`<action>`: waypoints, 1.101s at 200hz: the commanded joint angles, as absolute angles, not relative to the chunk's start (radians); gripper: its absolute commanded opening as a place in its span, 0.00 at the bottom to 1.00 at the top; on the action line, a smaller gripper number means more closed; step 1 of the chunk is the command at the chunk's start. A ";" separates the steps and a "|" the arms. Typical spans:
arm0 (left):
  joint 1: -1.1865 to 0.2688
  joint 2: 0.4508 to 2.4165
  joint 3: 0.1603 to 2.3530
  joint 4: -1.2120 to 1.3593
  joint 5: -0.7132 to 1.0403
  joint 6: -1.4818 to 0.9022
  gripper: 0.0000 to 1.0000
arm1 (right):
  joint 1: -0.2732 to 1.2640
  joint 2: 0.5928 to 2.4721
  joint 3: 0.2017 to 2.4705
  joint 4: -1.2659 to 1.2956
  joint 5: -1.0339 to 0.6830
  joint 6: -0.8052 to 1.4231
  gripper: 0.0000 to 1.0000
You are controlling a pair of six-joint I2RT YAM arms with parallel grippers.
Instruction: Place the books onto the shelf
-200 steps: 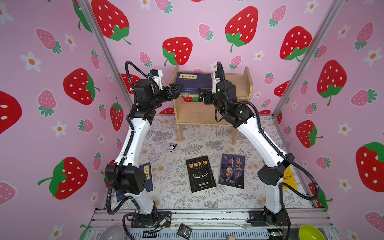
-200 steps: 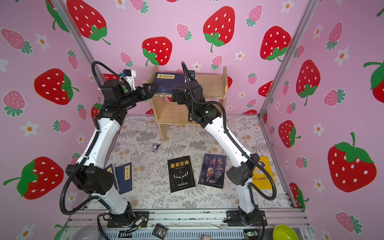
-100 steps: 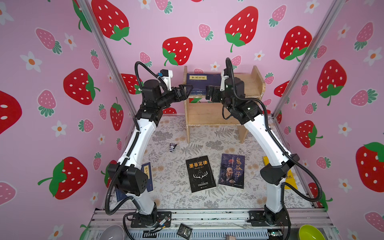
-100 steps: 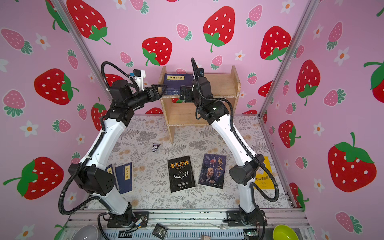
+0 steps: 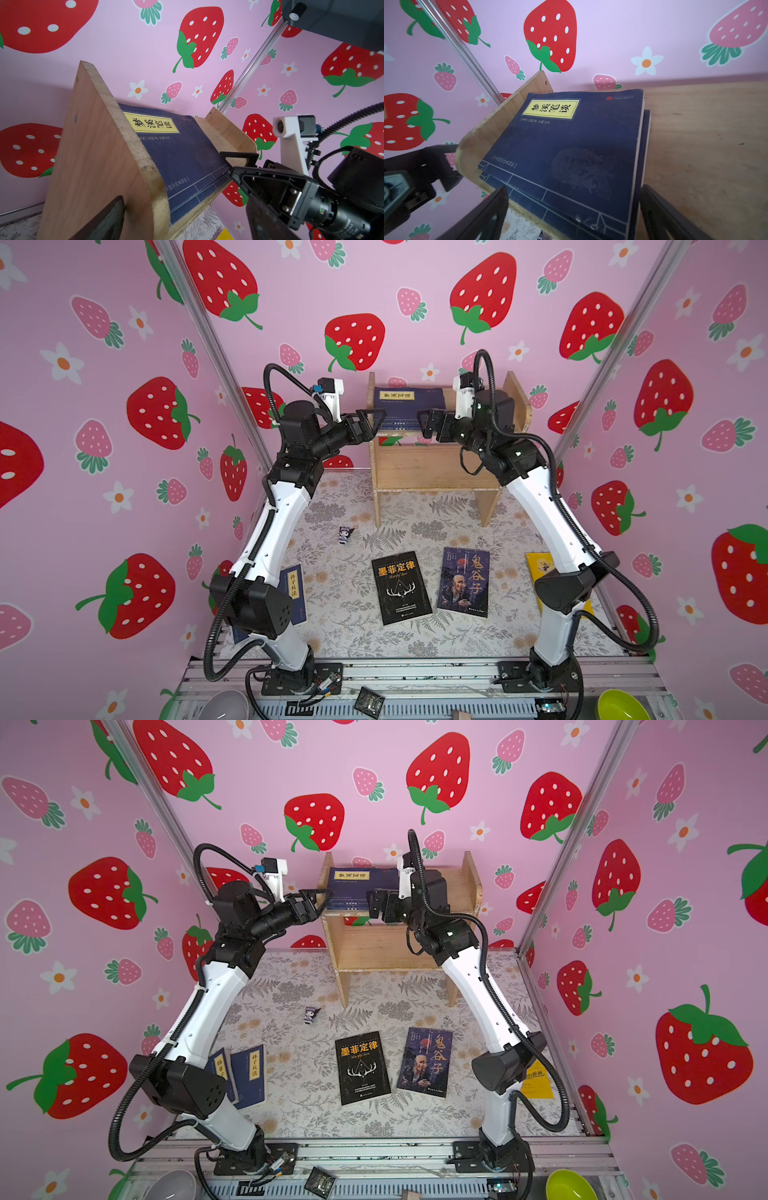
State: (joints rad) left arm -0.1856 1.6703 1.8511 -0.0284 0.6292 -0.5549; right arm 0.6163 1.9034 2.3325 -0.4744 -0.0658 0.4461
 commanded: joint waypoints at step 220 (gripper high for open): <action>-0.216 1.625 1.819 0.032 0.698 -0.574 0.92 | 0.706 2.024 2.478 -0.627 0.013 0.455 1.00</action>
State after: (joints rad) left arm -0.1898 1.6417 1.8046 -0.0082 0.6209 -0.5568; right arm 0.6945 1.9724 2.4687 -0.6163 0.1154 0.4438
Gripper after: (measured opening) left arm 0.919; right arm 0.992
